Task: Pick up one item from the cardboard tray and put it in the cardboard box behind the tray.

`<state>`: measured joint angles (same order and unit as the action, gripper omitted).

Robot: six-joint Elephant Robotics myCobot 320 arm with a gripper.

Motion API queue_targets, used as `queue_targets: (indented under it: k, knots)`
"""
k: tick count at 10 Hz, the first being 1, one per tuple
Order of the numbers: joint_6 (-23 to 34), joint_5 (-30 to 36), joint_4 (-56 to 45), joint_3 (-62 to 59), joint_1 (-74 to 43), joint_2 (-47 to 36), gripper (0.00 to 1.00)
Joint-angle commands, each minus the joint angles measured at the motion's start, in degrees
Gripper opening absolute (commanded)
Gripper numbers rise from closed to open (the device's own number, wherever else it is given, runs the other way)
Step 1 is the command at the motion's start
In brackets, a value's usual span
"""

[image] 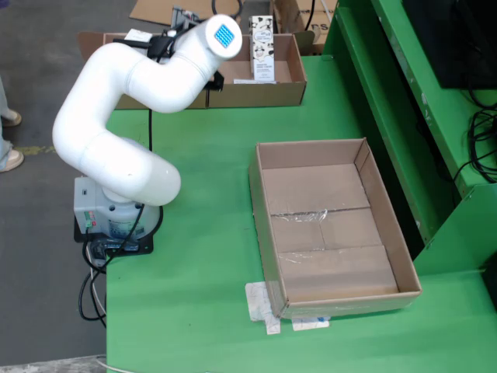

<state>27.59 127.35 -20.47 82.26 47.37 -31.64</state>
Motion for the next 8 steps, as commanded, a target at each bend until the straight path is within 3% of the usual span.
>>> queue_targets:
  k: [1,2,8]
  knots:
    - [-65.5,-56.8,-66.7,-68.6,19.2,-23.4,1.00]
    - [-65.4,-57.8,-74.0,-82.3,17.0,-18.0,1.00]
    - [-65.4,-66.2,-69.5,-82.3,6.3,-24.2,1.00]
